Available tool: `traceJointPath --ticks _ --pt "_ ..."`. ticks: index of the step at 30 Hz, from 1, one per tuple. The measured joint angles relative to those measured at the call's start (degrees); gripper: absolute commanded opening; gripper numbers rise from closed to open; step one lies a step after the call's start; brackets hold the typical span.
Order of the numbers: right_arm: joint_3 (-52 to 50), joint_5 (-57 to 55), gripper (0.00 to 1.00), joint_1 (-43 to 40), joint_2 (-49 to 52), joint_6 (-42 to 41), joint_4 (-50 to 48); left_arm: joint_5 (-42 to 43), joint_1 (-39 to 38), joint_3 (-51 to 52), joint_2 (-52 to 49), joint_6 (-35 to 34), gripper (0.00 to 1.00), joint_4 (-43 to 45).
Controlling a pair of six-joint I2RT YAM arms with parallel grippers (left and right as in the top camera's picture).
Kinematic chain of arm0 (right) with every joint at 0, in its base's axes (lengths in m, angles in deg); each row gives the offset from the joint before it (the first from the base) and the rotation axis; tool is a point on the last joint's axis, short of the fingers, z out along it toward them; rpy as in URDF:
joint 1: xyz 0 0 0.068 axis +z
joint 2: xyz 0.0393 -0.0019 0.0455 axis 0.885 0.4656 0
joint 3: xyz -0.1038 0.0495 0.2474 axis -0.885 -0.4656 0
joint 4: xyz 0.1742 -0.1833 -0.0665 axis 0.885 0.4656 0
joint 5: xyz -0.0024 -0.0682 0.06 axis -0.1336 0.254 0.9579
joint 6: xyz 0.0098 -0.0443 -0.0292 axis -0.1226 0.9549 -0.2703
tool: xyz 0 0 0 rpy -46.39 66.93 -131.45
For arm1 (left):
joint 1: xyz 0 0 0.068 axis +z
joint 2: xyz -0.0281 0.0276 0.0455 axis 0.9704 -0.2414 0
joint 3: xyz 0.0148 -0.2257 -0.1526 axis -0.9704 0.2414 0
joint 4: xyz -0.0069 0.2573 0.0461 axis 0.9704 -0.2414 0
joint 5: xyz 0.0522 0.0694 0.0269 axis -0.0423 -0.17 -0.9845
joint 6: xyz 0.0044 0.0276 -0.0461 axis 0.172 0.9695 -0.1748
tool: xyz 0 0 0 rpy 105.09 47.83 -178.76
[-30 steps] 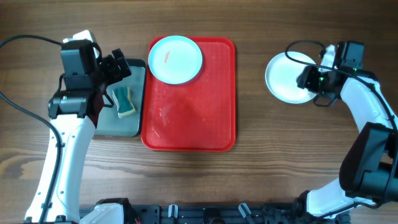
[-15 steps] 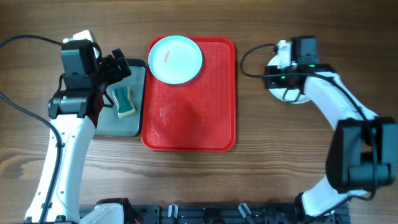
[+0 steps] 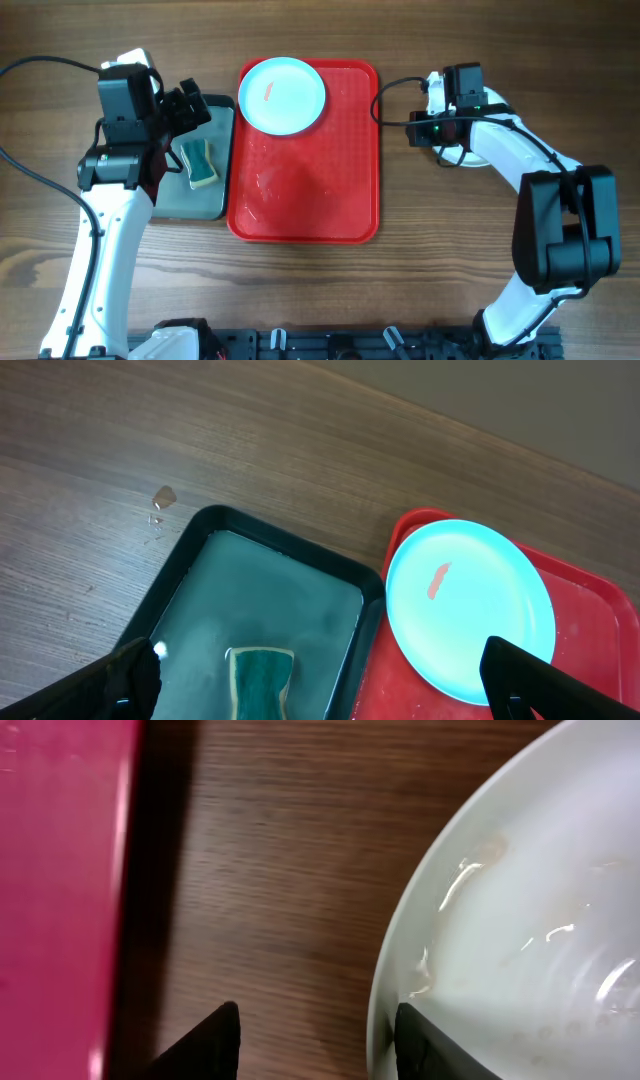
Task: Clean dirty plates on tray and stack at the side
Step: 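Release the white plate and withdraw right gripper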
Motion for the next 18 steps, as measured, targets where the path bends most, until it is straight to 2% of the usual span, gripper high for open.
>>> traceJointPath --ticks 6,18 --pt "0.0 7.61 0.51 0.02 0.0 -7.08 0.2 0.0 0.0 0.0 0.0 0.0 1.0 0.0" --pt "0.0 13.4 0.58 1.16 0.04 -18.18 -0.76 0.0 0.0 0.0 -0.02 0.0 1.0 0.0"
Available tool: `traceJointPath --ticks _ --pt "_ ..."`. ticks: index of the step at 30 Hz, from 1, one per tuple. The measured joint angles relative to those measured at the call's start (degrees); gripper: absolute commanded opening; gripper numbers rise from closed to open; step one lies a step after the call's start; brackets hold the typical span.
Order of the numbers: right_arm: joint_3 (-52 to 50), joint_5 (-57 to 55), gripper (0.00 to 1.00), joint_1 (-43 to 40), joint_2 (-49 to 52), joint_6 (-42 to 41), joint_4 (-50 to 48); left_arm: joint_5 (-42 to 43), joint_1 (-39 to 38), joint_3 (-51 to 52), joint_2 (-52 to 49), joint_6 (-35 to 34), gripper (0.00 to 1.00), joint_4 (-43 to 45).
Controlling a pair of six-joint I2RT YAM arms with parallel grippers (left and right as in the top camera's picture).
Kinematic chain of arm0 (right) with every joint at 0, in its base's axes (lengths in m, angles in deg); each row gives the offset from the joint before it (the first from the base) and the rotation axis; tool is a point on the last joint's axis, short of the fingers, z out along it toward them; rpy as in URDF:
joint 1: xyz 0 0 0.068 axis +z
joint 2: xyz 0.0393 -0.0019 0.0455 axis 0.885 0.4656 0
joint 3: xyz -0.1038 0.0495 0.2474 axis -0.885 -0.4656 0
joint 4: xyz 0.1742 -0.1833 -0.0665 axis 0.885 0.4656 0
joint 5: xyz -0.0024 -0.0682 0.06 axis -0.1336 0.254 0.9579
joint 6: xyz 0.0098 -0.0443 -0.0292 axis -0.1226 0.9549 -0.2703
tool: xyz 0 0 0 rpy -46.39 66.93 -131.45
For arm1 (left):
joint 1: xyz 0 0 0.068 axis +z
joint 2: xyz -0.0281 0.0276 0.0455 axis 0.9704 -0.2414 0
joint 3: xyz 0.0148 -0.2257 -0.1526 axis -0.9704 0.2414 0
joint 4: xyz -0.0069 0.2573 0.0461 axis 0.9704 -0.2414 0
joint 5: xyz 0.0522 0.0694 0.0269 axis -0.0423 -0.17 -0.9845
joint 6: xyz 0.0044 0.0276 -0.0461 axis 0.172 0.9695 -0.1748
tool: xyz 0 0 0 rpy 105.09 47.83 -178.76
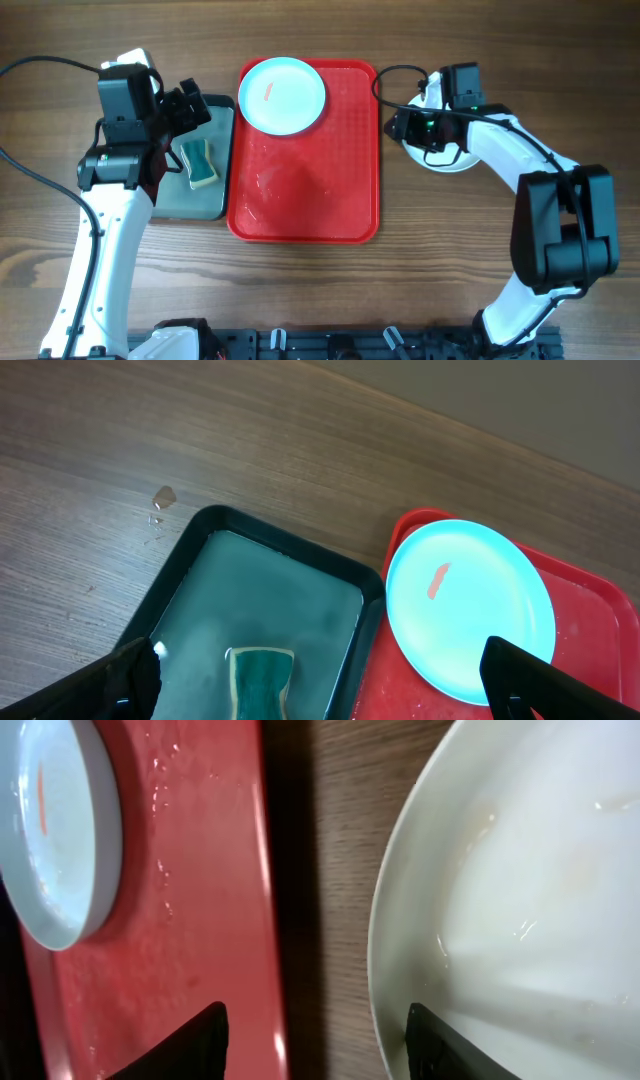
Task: Clean dirty plates on tray and stack at the side
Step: 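Release the white plate and withdraw right gripper, then grip the light-blue plate rim on the red tray and drag it to center, right gripper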
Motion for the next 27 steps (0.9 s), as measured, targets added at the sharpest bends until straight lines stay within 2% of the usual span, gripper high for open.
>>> traceJointPath --ticks 6,13,18,21,27 --pt "0.0 0.5 0.63 3.41 0.0 -1.68 -0.79 0.0 0.0 0.0 0.0 0.0 1.0 0.0" --pt "1.46 -2.14 0.57 2.86 0.0 -0.42 0.98 0.0 0.0 0.0 0.0 0.0 1.0 0.0" --pt "13.2 -3.87 0.53 1.97 0.0 3.5 13.22 0.0 0.0 0.0 0.0 0.0 1.0 0.0" --pt "22.34 -5.51 0.47 3.1 -0.15 5.05 18.25 0.0 0.0 0.0 0.0 0.0 1.0 0.0" --pt "27.85 -8.09 0.48 8.2 -1.79 6.54 13.64 0.0 0.0 0.0 -0.02 0.0 1.0 0.0"
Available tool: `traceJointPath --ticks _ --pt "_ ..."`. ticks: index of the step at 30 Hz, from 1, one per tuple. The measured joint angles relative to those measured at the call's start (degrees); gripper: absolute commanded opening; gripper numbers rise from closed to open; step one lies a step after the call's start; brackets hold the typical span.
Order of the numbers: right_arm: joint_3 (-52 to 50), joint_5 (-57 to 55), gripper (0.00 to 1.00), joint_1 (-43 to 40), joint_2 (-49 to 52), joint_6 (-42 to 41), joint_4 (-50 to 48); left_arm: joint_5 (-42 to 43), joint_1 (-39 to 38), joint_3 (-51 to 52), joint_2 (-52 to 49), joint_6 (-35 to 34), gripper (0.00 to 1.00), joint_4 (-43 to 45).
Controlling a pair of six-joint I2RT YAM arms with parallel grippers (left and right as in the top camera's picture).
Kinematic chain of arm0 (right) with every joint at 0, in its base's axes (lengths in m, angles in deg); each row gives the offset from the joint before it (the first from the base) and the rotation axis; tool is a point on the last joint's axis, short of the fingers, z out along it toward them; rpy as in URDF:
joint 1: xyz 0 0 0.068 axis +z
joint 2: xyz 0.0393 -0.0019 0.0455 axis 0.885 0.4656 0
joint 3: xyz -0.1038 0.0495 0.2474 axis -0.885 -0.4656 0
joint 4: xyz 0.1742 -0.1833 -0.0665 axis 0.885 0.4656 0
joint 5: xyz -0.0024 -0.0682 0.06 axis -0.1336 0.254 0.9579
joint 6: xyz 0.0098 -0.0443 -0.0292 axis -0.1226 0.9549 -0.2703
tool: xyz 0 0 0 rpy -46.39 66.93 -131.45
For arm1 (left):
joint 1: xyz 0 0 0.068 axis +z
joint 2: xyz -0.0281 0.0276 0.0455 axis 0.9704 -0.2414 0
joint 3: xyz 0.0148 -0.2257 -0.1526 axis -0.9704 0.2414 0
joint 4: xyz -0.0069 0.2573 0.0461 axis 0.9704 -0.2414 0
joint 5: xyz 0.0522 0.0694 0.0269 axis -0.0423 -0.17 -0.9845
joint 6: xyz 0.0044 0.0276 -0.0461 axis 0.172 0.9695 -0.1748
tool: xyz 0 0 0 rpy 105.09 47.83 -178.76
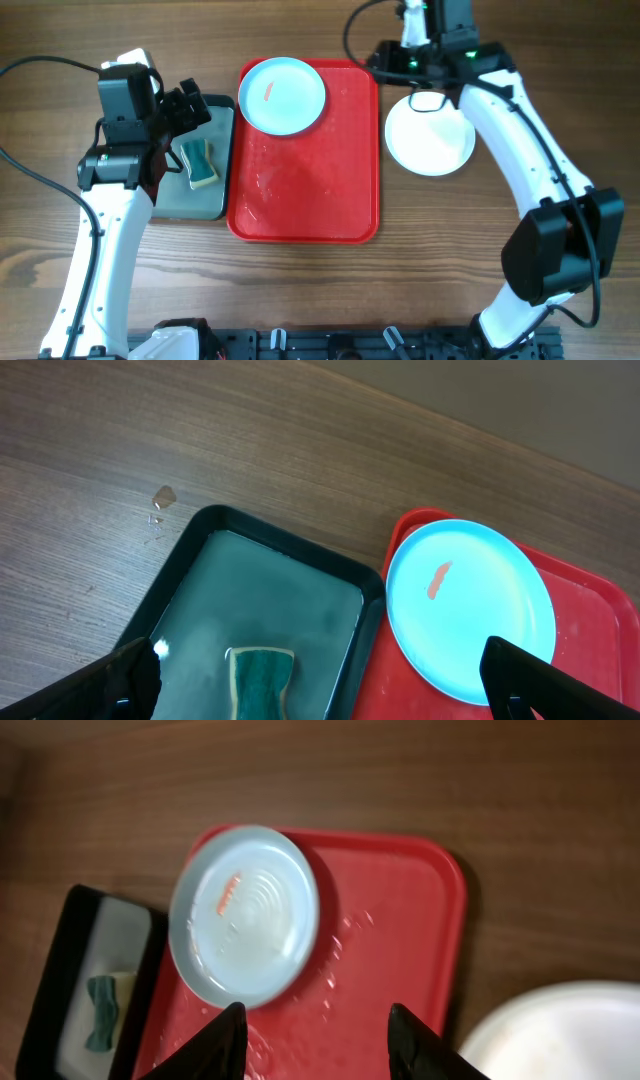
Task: Clean dirty plates on tray and stack at the side
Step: 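Grip the light-blue plate rim on the red tray and drag it to center, right gripper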
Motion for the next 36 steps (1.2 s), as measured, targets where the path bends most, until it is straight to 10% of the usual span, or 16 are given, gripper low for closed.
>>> traceJointPath --ticks 22,32,36 --pt "0.0 -11.37 0.49 10.8 18.43 -0.52 -17.59 0.0 0.0 0.0 0.0 0.0 1.0 0.0" --pt "0.0 -11.34 0.39 10.82 23.71 -6.1 -22.14 0.0 0.0 0.0 0.0 0.0 1.0 0.0" --pt "0.0 -11.37 0.17 10.82 24.94 -7.17 -22.47 0.0 0.0 0.0 0.0 0.0 1.0 0.0"
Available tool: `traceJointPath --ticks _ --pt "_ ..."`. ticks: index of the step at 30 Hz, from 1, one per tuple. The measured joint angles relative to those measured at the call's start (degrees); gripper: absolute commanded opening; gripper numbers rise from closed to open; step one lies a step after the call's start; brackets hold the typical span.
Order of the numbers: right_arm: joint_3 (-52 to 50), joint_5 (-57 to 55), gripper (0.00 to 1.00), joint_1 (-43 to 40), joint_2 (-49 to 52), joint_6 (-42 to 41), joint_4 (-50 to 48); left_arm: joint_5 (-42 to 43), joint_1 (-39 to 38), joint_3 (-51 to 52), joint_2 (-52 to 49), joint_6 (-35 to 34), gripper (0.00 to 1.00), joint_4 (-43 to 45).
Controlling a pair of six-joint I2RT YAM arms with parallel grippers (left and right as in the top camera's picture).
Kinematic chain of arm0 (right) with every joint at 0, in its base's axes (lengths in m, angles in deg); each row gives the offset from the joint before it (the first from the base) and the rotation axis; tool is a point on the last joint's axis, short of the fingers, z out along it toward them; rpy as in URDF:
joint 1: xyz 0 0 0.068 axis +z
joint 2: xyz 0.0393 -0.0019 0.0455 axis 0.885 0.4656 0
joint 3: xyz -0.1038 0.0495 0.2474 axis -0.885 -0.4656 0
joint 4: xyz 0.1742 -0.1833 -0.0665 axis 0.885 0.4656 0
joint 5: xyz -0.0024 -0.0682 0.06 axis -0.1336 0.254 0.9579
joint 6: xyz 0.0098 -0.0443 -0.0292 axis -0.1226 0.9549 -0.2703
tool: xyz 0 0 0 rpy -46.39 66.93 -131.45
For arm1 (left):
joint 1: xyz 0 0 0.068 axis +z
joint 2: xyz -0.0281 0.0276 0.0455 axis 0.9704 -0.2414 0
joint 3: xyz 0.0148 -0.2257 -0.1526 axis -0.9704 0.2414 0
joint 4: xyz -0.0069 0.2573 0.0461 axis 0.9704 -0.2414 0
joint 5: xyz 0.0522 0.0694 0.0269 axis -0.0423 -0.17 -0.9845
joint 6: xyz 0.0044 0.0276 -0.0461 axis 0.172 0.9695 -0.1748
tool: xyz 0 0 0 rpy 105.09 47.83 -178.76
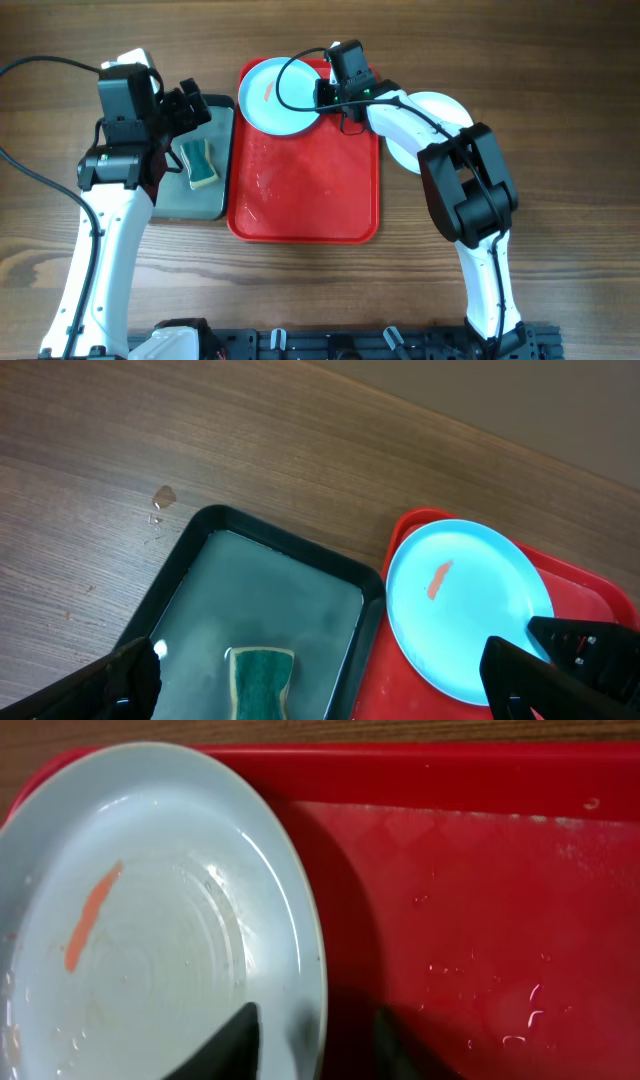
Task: Clean dirty plates on tray and stack at the side
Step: 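Grip the light-blue plate rim on the red tray and drag it to center, right gripper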
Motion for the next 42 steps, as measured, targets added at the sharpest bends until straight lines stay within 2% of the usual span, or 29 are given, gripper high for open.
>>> traceJointPath --ticks 4,9,24,42 --pt "0.0 0.02 0.07 0.0 0.13 -0.44 0.13 0.0 0.0 0.0 0.0 0.0 1.0 0.0" --pt "0.02 0.0 0.04 0.0 0.04 -0.42 2.16 0.0 0.0 0.0 0.0 0.0 1.0 0.0" --pt "-0.02 -1.03 0.04 0.0 -9.05 3.08 33.38 0.0 0.0 0.0 -0.02 0.0 1.0 0.02" --pt "-0.22 2.36 0.04 2.45 -9.03 2.05 37.79 0.0 0.0 0.0 -0.02 0.0 1.0 0.0"
